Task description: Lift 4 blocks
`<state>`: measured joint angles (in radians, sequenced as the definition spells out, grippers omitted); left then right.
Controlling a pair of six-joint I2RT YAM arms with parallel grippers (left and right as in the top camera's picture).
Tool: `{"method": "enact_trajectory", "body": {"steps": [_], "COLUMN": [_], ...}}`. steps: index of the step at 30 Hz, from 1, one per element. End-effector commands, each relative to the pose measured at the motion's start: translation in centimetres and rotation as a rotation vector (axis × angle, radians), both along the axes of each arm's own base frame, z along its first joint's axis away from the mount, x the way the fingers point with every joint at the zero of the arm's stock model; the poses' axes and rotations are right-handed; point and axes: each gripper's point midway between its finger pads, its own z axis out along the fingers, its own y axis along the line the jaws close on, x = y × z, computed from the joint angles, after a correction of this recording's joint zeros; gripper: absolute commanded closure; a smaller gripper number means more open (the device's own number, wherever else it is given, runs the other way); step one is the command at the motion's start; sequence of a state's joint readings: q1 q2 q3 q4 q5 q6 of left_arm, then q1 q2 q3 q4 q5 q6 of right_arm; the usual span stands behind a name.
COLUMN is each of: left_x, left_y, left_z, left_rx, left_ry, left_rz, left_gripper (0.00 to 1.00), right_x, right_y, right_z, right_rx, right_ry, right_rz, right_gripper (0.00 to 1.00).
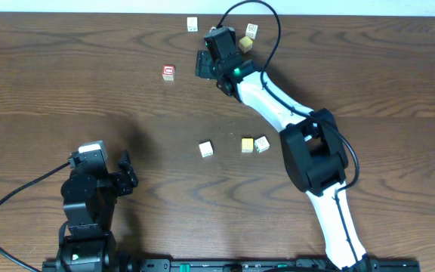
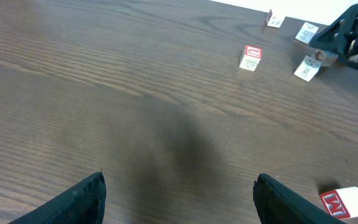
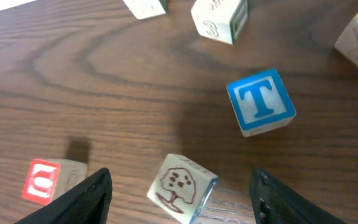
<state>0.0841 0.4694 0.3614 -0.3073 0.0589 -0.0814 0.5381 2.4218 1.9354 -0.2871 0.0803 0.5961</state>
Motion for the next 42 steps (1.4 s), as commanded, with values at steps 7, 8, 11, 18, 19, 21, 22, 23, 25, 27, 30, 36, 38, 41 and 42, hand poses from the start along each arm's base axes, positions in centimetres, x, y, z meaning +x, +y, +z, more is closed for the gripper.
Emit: {"method": "enact_trajectory", "body": {"steps": [7,8,11,18,19,21,22,23,25,27,30,36,38,41,42], "left_x": [0.1,0.1,0.1,0.1,0.1,0.1,0.1,0.1,0.1,0.1,0.1,0.1,0.1,0.1,0.1], "left_y": [0.4,0.4,0.4,0.4,0.4,0.4,0.4,0.4,0.4,0.4,0.4,0.4,0.4,0.4,0.4], "left_z": [0.7,0.7,0.7,0.7,0.7,0.7,0.7,0.7,0.7,0.7,0.7,0.7,0.7,0.7,0.7], "left_rx": [0.007,0.007,0.007,0.007,0.007,0.007,0.007,0.007,0.007,0.007,0.007,0.007,0.007,0.007,0.007], "left_ry": [-0.016,-0.016,-0.016,-0.016,-0.016,-0.016,-0.016,-0.016,-0.016,-0.016,-0.016,-0.016,-0.016,-0.016,-0.016], "left_rz": [0.019,0.019,0.019,0.019,0.019,0.019,0.019,0.019,0.019,0.019,0.019,0.019,0.019,0.019,0.019], "left_gripper": [0.23,0.23,0.23,0.23,0.24,0.24,0.23,0.24,0.24,0.23,0.24,0.23,0.24,0.23,0.23], "right_x": [0.4,0.4,0.5,0.0,-0.1,-0.2,-0.2,-0.2,-0.1,0.0,0.1,-0.4,-0.6,-0.9,-0.9], "right_y": [1.0,1.1,1.4,1.2,1.0,0.6,0.4,0.2,0.1,-0.2,-0.7,-1.4,-1.5,-2.1,-2.3], "right_z": [-2.4,-2.5,-2.3,-2.7,-2.8,-3.0,-3.1,-3.1,-3.2,-3.2,-3.3,-3.9,-3.5,-1.7,-0.7], "right_rx": [0.068,0.076,0.087,0.046,0.035,0.016,0.008,0.003,0.001,0.001,-0.006,-0.070,-0.108,-0.158,-0.168], "right_ry": [0.013,0.012,-0.005,-0.006,-0.003,0.000,0.000,0.000,0.000,0.000,0.009,0.032,0.030,0.020,0.012], "right_rz": [-0.137,-0.151,-0.186,-0.207,-0.214,-0.226,-0.232,-0.236,-0.239,-0.244,-0.250,-0.208,-0.170,-0.130,-0.122], "right_gripper": [0.38,0.41,0.52,0.48,0.46,0.45,0.45,0.51,0.61,0.69,0.81,0.86,0.88,0.91,0.91]}}
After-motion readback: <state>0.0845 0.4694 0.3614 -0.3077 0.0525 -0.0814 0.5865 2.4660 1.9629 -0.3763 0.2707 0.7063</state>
